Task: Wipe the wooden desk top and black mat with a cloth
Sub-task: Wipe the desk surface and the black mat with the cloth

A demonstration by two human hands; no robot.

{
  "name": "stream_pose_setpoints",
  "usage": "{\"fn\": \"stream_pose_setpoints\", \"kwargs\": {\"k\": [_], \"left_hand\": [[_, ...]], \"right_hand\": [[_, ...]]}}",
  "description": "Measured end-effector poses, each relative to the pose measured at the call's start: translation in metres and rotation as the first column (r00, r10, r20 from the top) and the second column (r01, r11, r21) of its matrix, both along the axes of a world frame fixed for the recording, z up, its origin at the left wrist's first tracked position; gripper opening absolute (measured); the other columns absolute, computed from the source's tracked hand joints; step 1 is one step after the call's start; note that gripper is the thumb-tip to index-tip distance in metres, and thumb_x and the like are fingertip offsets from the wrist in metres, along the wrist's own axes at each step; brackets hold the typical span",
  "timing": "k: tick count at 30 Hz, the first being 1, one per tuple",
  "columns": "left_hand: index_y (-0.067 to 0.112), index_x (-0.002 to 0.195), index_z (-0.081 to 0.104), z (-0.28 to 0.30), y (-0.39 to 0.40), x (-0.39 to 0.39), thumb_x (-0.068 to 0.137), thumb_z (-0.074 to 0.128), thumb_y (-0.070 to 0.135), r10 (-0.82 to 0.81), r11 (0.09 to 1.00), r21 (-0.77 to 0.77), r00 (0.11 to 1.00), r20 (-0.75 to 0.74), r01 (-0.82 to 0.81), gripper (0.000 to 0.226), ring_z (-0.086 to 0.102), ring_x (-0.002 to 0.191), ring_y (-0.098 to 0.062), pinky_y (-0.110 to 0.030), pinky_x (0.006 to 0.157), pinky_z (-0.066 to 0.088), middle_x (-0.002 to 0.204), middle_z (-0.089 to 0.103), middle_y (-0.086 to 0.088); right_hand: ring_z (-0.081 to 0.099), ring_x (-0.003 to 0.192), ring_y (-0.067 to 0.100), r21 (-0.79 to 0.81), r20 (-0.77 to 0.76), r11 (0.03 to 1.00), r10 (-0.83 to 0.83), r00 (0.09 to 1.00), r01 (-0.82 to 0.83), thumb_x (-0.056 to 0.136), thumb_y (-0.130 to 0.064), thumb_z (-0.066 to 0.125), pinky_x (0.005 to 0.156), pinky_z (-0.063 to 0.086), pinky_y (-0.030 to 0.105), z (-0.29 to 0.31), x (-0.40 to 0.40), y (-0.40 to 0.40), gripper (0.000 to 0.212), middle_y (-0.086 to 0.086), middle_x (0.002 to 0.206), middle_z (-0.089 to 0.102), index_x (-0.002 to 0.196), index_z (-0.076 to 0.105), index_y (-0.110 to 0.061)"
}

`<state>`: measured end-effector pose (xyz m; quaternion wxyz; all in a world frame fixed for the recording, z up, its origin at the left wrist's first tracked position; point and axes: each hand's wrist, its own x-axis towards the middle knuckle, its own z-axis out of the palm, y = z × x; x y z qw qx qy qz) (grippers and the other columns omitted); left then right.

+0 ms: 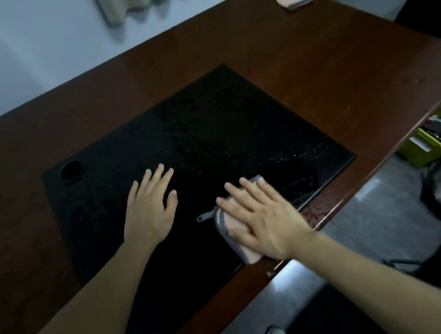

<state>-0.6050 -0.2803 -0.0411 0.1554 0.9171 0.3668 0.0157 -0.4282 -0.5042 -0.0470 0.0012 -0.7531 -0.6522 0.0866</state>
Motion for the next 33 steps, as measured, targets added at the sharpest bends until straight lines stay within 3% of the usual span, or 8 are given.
{"fn": "stream_pose_setpoints", "kwargs": {"k": [3, 9, 15, 18, 21, 26, 29, 33], "left_hand": [[0.034, 0.158, 0.027, 0.001, 0.003, -0.001, 0.107, 0.031, 0.043, -0.019, 0.998, -0.056, 1.0, 0.013, 0.02, 0.052, 0.004, 0.154, -0.009, -0.04, 0.125, 0.007, 0.166, 0.013, 0.016], [0.034, 0.158, 0.026, 0.006, -0.002, 0.0, 0.106, 0.026, 0.045, 0.001, 0.998, -0.057, 1.0, 0.015, 0.0, 0.053, 0.001, 0.154, -0.008, -0.042, 0.127, 0.006, 0.167, 0.011, 0.015], [0.034, 0.157, 0.027, 0.002, -0.004, 0.0, 0.101, 0.018, 0.047, 0.024, 0.999, -0.038, 0.999, 0.03, -0.023, 0.059, 0.0, 0.153, -0.003, -0.035, 0.126, 0.003, 0.166, 0.013, 0.017], [0.034, 0.157, 0.029, 0.003, -0.005, 0.0, 0.1, 0.015, 0.05, 0.033, 0.999, -0.042, 0.998, 0.054, -0.03, 0.061, 0.0, 0.153, -0.001, -0.032, 0.126, 0.001, 0.165, 0.013, 0.018], [0.033, 0.157, 0.03, 0.005, -0.008, 0.0, 0.1, 0.014, 0.052, 0.039, 0.998, -0.056, 0.997, 0.072, -0.035, 0.062, -0.001, 0.152, 0.001, -0.032, 0.126, 0.001, 0.165, 0.014, 0.02], [0.033, 0.157, 0.03, 0.001, -0.008, -0.001, 0.102, 0.017, 0.05, 0.041, 0.998, -0.043, 0.996, 0.074, -0.037, 0.059, -0.004, 0.151, 0.003, -0.034, 0.126, 0.002, 0.165, 0.014, 0.019], [0.03, 0.158, 0.027, 0.001, -0.008, 0.0, 0.102, 0.018, 0.049, 0.04, 0.999, -0.037, 0.995, 0.086, -0.037, 0.06, -0.001, 0.152, 0.001, -0.037, 0.127, 0.005, 0.165, 0.016, 0.017], [0.031, 0.161, 0.013, 0.0, -0.008, -0.002, 0.103, 0.017, 0.05, 0.025, 0.999, -0.027, 0.997, 0.079, -0.023, 0.062, 0.001, 0.153, -0.002, -0.038, 0.126, 0.007, 0.166, 0.015, 0.016]], "right_hand": [[0.021, 0.153, 0.034, -0.01, 0.029, 0.991, -0.137, 0.99, 0.137, 0.098, -0.059, 0.027, 0.122, 0.013, 0.052, 0.001, 0.058, 0.021, 0.068, 0.004, 0.167, 0.025, 0.16, 0.021, -0.033], [-0.009, 0.156, 0.03, -0.074, -0.007, 0.862, -0.503, 0.865, 0.501, 0.103, -0.057, 0.011, 0.124, -0.005, 0.053, 0.007, 0.09, 0.098, 0.064, 0.002, 0.171, -0.004, 0.162, -0.002, -0.035], [-0.012, 0.155, 0.033, -0.081, 0.002, 0.99, -0.117, 0.993, 0.117, 0.104, -0.054, 0.009, 0.123, -0.006, 0.056, 0.013, -0.014, 0.118, 0.064, 0.005, 0.17, -0.008, 0.161, -0.006, -0.029], [-0.002, 0.157, 0.03, -0.044, -0.031, 0.998, 0.052, 0.998, -0.053, 0.102, -0.059, 0.022, 0.125, 0.0, 0.052, 0.013, 0.013, 0.106, 0.067, 0.001, 0.17, 0.003, 0.162, 0.005, -0.033], [0.014, 0.155, 0.033, 0.005, 0.017, 0.988, -0.156, 0.988, 0.156, 0.098, -0.057, 0.022, 0.123, 0.012, 0.053, 0.007, 0.09, 0.107, 0.068, 0.005, 0.169, 0.018, 0.161, 0.018, -0.032], [-0.011, 0.156, 0.029, -0.101, -0.006, 0.849, -0.521, 0.853, 0.518, 0.102, -0.06, 0.005, 0.125, -0.005, 0.052, 0.007, 0.157, 0.115, 0.065, 0.002, 0.171, -0.007, 0.161, -0.007, -0.036], [-0.004, 0.155, 0.037, -0.039, 0.036, 0.874, -0.483, 0.875, 0.484, 0.097, -0.058, 0.0, 0.123, -0.002, 0.057, 0.002, 0.109, 0.119, 0.069, 0.008, 0.171, -0.001, 0.162, -0.004, -0.034], [0.004, 0.152, 0.05, -0.011, 0.023, 0.978, -0.207, 0.978, 0.208, 0.1, -0.056, 0.008, 0.12, 0.002, 0.065, 0.003, 0.03, 0.097, 0.064, 0.017, 0.169, 0.007, 0.161, 0.0, -0.039]]}}
